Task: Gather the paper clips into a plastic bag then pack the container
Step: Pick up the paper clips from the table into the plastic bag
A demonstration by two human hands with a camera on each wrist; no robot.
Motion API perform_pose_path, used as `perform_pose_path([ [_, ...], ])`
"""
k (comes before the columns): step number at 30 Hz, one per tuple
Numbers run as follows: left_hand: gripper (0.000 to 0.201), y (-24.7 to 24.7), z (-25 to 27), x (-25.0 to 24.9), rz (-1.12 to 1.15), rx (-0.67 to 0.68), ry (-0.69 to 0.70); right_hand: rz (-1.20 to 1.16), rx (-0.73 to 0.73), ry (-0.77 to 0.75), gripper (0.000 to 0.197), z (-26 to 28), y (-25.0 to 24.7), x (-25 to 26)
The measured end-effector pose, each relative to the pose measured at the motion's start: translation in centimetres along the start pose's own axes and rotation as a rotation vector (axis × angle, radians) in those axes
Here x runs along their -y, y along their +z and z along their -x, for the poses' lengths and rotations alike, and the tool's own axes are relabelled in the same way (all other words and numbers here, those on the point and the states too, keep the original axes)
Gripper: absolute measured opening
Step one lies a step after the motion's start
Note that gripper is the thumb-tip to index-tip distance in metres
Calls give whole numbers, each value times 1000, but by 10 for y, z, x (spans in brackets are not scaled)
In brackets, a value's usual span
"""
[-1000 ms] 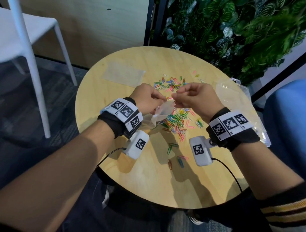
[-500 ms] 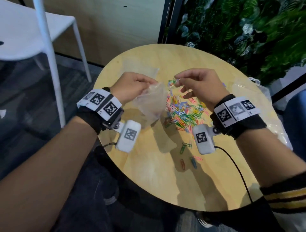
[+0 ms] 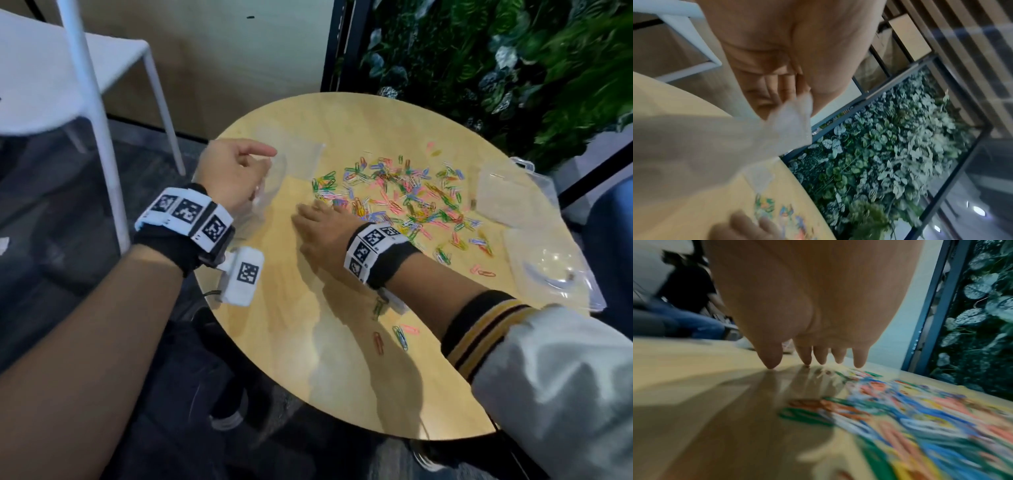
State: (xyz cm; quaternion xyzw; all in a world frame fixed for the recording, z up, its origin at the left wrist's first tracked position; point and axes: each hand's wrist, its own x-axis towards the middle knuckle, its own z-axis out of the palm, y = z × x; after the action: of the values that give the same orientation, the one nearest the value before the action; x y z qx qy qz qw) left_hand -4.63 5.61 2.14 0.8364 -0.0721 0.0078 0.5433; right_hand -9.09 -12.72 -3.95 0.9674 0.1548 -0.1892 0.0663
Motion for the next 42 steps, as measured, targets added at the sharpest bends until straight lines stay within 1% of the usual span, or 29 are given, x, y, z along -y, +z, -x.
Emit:
perform_pose_path([
  [2,14,9,2,1,-9,56,-32,2,74,77,68,-1,2,-20],
  [5,17,19,1,-2,18,115,-76,-31,86,118,59,12,6,-44],
  [6,17,22,0,-3,29,133,-92,-65,59,115,55,18,8,-50],
  [8,14,27,0,-5,53,157,-111,-158,-45,103,48,31,9,-59],
  [10,10,33,2,-9,79,188,-114,-169,-132,110,37,35,7,-64],
  [12,6,40,6,-12,105,224,-122,-117,-127,172,24,34,2,-64],
  [13,6,43,8,-12,118,242,-132,-107,-116,202,22,34,-1,-63],
  [16,10,49,10,-14,135,295,-176,-161,-142,282,23,35,-7,-65],
  [19,12,51,12,-16,74,335,-186,-339,-259,382,18,42,-11,-76],
  [21,11,52,15,-17,58,360,-175,-549,-354,484,15,50,-12,-86],
  [23,9,54,16,-17,96,392,-183,-737,-437,569,15,59,-13,-94],
  [24,9,55,17,-17,123,414,-185,-809,-464,592,15,62,-13,-97],
  [28,21,60,17,-21,186,505,-158,-1025,-525,638,15,73,-18,-105],
  [31,22,64,18,-25,216,501,-155,-1191,-559,630,14,78,-21,-105],
  [33,22,67,17,-26,218,482,-161,-1370,-592,601,18,81,-29,-101],
  [36,22,70,16,-24,224,470,-174,-1715,-629,491,27,86,-47,-93],
  [38,22,73,15,-22,241,469,-179,-1872,-585,403,29,88,-56,-85],
  [40,20,74,15,-23,257,462,-179,-1913,-520,335,19,87,-59,-71],
  [42,15,75,16,-24,266,463,-177,-1878,-471,306,7,82,-56,-55],
])
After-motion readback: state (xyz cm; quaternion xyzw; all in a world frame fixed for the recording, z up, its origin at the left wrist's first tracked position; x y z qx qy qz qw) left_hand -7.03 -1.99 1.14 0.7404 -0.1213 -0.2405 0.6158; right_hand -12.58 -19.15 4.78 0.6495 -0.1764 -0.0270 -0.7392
